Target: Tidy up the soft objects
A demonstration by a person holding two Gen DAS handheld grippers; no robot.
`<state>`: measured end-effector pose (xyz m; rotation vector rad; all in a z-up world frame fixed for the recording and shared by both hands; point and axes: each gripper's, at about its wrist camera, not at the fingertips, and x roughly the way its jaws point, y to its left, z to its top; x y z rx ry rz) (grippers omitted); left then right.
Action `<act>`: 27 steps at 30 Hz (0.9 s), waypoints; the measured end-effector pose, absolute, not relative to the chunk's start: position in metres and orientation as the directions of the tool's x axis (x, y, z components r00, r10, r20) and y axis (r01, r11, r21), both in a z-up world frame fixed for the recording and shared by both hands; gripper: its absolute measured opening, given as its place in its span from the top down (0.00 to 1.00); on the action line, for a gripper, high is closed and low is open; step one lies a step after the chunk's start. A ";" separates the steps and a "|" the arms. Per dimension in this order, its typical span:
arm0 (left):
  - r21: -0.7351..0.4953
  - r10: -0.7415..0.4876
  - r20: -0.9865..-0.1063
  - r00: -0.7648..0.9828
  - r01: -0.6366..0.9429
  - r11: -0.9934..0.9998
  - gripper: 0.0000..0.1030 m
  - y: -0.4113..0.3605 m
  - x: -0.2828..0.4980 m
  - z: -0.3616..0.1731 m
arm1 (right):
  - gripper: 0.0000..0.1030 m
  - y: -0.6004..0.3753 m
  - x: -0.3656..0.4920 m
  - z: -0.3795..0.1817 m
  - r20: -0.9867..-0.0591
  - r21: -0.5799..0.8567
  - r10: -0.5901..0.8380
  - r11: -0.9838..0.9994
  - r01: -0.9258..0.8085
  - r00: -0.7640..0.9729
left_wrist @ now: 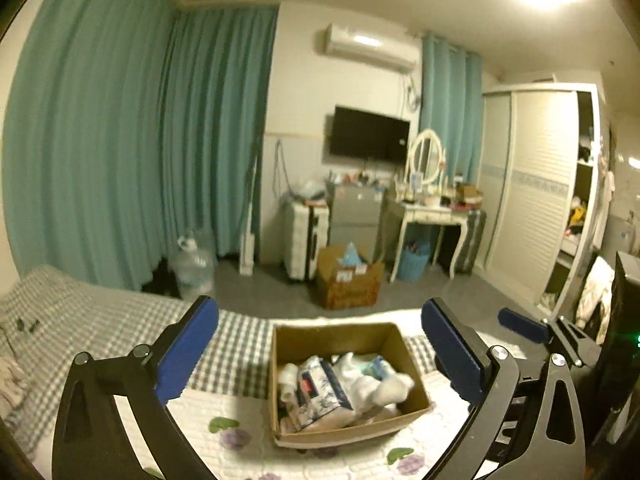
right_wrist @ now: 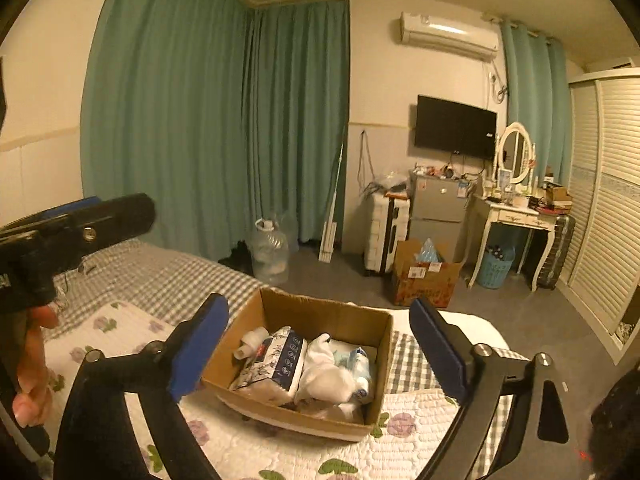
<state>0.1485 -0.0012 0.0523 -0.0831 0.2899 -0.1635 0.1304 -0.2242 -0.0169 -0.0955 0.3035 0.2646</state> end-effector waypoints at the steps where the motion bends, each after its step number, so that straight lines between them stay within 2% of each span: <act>1: -0.105 -0.169 -0.270 0.948 0.145 0.984 0.00 0.000 0.141 0.056 | 0.08 -0.226 0.123 -0.012 -0.303 -0.049 0.243 0.962 -0.270 0.921; 6: -0.147 -0.201 -0.233 0.951 0.169 0.975 0.00 0.003 0.103 0.075 | 0.00 -0.242 0.076 0.013 -0.261 -0.040 0.215 0.972 -0.233 0.941; 11: -0.094 -0.149 -0.190 0.970 0.133 0.987 0.00 -0.001 0.074 0.084 | 0.00 -0.254 0.036 0.030 -0.233 -0.044 0.175 0.981 -0.190 0.957; 15: -0.057 -0.112 -0.187 0.976 0.103 0.993 0.00 -0.002 0.065 0.077 | 0.00 -0.260 0.013 0.036 -0.226 -0.060 0.161 0.982 -0.179 0.961; 19: -0.058 -0.089 -0.199 0.976 0.079 0.995 0.00 0.005 0.059 0.056 | 0.00 -0.259 0.005 0.034 -0.220 -0.061 0.156 0.983 -0.173 0.963; 27: -0.023 -0.060 -0.276 0.959 0.055 0.998 0.00 0.005 0.086 0.003 | 0.00 -0.247 0.013 -0.016 -0.229 -0.072 0.136 0.985 -0.156 0.964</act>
